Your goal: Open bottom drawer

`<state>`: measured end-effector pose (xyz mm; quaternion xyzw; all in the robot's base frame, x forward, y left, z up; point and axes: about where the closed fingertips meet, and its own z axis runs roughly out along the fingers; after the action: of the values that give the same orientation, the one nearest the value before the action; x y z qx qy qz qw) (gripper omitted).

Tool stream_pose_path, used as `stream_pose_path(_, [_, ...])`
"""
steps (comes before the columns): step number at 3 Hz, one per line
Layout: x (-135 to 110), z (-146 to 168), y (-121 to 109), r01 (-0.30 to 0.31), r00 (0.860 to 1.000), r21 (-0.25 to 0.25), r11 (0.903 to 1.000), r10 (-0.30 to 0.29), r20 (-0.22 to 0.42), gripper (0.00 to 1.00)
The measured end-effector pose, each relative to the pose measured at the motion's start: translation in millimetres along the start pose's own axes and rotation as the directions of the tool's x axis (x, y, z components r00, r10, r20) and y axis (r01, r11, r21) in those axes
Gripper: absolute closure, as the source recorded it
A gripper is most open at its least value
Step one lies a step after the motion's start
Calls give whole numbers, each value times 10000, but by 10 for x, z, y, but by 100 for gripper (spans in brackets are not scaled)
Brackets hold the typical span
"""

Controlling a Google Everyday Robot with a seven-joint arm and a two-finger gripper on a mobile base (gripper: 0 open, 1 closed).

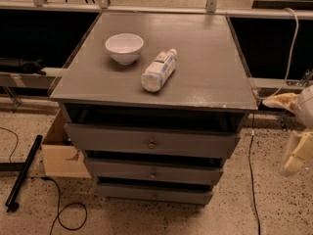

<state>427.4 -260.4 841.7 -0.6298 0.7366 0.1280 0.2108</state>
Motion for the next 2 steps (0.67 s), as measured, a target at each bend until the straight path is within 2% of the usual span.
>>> stream_pose_path(2, [467,209,209,-1114,9938,-603,9919,1111,-94,0])
